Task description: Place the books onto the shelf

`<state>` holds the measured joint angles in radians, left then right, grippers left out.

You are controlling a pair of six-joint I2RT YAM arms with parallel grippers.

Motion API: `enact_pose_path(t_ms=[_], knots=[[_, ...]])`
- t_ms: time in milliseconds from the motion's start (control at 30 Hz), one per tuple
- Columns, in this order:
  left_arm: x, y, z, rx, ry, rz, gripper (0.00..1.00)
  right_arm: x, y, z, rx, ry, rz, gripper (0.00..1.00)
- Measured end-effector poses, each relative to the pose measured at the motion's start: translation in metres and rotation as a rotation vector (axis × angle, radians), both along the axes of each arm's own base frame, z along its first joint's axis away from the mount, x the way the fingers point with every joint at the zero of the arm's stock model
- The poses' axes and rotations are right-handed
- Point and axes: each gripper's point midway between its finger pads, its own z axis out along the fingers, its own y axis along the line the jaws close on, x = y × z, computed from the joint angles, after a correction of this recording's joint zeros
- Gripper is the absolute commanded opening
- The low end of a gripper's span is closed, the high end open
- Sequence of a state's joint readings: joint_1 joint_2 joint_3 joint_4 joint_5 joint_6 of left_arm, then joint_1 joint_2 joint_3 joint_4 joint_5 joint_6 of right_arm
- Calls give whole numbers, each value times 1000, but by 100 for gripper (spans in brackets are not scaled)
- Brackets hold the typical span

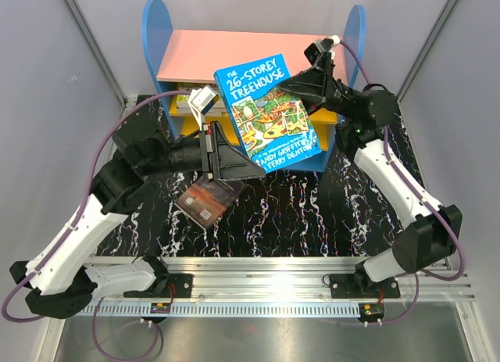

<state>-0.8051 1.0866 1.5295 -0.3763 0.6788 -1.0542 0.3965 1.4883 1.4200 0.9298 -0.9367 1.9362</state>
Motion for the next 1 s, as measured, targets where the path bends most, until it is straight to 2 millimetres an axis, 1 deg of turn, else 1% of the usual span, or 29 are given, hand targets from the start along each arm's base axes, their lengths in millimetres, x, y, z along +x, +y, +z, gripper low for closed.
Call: enact_pose_path(t_ms=[100, 133, 167, 200, 233, 267, 300, 333, 433, 500, 600, 667, 767, 800, 933, 1000], knots=[[2, -5, -4, 10, -19, -21, 0, -15, -5, 12, -23, -26, 20, 17], [0, -6, -3, 11, -29, -31, 4, -18, -6, 14, -35, -34, 14, 14], [-2, -7, -2, 11, -41, -42, 11, -21, -8, 14, -49, -32, 6, 13], [-4, -7, 0, 16, -48, -52, 26, -22, -9, 15, -58, -28, -4, 11], [-6, -6, 0, 27, -51, -57, 52, -25, -10, 15, -70, -27, -19, 8], [-6, -5, 1, 39, -61, -58, 75, -27, -11, 15, -82, -28, -30, 7], [-3, -5, 4, 43, -84, -40, 93, -33, -12, 11, -111, -41, -27, 6], [2, -4, 8, 48, -106, -17, 99, -37, -12, 9, -132, -50, -31, 6], [16, 7, 19, 67, -158, 76, 99, -55, -14, 3, -202, -87, -19, 6], [25, 19, 27, 73, -201, 148, 99, -65, -16, 2, -235, -115, -17, 6], [33, 35, 32, 75, -234, 229, 99, -76, -20, 2, -260, -144, -22, 6], [34, 40, 34, 73, -244, 255, 97, -79, -21, 0, -270, -147, -21, 6], [36, 40, 32, 67, -245, 264, 89, -79, -21, -2, -280, -137, -20, 6], [38, 38, 29, 69, -239, 264, 80, -79, -21, -3, -281, -132, -20, 6], [48, 29, 12, 79, -205, 260, 70, -80, -21, 0, -271, -131, -16, 6], [52, 25, 10, 72, -195, 258, 66, -80, -22, 2, -261, -135, -15, 6]])
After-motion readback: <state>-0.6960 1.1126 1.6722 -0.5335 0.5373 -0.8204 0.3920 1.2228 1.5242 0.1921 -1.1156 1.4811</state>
